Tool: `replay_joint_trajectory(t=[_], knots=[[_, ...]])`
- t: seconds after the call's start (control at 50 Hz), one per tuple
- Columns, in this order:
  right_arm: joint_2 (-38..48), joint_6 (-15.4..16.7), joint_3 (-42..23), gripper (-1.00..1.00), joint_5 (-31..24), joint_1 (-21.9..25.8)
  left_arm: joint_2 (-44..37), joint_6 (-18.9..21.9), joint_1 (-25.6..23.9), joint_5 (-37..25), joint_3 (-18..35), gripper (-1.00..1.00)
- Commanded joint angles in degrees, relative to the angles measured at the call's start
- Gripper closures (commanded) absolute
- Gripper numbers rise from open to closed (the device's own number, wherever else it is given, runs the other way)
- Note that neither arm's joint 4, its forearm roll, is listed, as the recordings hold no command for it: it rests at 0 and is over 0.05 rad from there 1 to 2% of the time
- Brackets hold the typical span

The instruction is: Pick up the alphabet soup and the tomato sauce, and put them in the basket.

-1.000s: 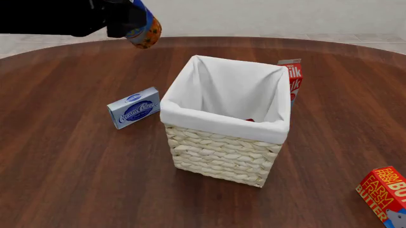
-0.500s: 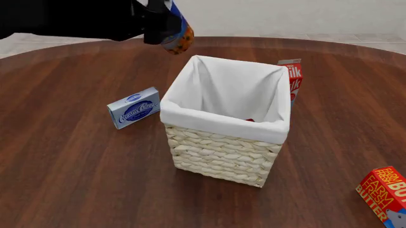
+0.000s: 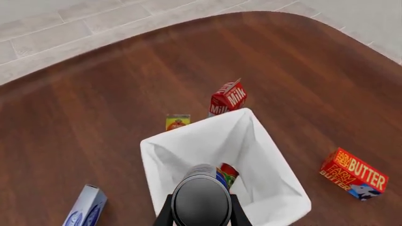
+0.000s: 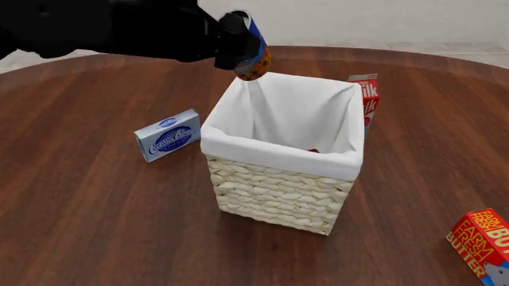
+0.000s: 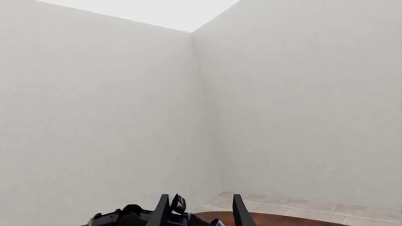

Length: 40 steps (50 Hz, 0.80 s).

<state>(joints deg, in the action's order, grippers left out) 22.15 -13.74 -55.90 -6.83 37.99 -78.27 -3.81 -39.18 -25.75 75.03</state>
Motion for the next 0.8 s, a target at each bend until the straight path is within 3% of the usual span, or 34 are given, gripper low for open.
replay_joint_trajectory(t=[0.02,0.8], knots=[[-0.43,-0.06,-0.14,-1.0,-0.63,-0.24,-2.26,2.51,-1.11,0.58,1.11,1.0],[0.28,-0.11,0.53,-1.0,1.01,-0.27,-11.2,7.73,-4.01,0.18,4.59,1.0]])
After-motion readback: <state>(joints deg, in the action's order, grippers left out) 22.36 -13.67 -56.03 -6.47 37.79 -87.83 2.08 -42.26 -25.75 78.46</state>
